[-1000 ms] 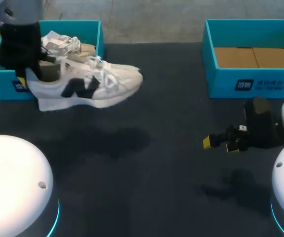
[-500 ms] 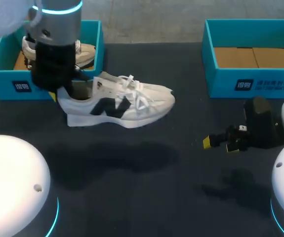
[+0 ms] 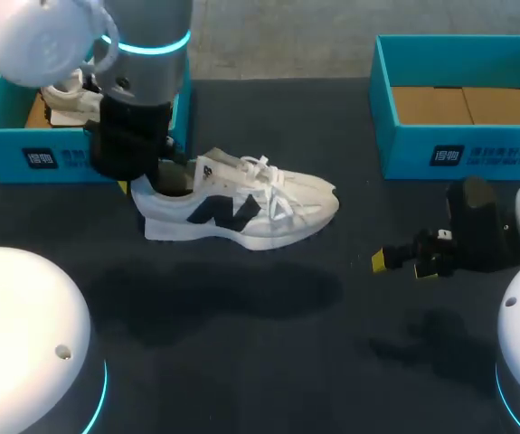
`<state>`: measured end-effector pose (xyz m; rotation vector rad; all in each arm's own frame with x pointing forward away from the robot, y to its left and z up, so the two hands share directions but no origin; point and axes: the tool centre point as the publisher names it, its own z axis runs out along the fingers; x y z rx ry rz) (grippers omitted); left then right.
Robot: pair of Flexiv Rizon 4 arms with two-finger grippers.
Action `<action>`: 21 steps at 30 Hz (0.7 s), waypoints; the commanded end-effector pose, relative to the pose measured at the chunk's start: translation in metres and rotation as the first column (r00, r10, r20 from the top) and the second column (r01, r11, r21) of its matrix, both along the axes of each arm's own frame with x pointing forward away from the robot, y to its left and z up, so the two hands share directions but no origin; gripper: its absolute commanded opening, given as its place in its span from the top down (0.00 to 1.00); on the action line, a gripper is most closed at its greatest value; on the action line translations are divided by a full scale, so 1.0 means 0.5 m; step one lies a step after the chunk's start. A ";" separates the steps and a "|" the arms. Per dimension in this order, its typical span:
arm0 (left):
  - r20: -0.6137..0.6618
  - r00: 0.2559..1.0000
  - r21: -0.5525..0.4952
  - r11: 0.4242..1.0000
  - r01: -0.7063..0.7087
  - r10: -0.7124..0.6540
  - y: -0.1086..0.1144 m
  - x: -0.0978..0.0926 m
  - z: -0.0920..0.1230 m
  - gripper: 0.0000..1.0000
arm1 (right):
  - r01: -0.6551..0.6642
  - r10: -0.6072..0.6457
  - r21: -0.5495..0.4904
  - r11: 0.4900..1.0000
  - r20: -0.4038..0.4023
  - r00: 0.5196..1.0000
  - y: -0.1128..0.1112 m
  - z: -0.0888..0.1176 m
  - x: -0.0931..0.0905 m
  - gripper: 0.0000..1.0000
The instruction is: Take the shoe out of the shoebox, open the shoe tongue, remove and reinsert the insole, then place the shoe into the shoebox
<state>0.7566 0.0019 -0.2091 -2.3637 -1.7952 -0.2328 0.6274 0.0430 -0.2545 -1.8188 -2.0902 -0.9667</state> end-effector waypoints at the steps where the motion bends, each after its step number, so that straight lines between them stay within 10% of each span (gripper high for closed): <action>1: 0.005 1.000 0.018 1.000 0.009 -0.009 -0.023 0.013 -0.055 1.00 | 0.004 -0.004 -0.004 1.000 0.001 1.000 0.002 0.001 -0.005 0.00; 21: -0.020 1.000 0.037 0.999 0.010 -0.009 -0.046 0.040 -0.289 1.00 | 0.004 -0.004 -0.004 1.000 0.001 1.000 0.002 0.001 -0.005 0.00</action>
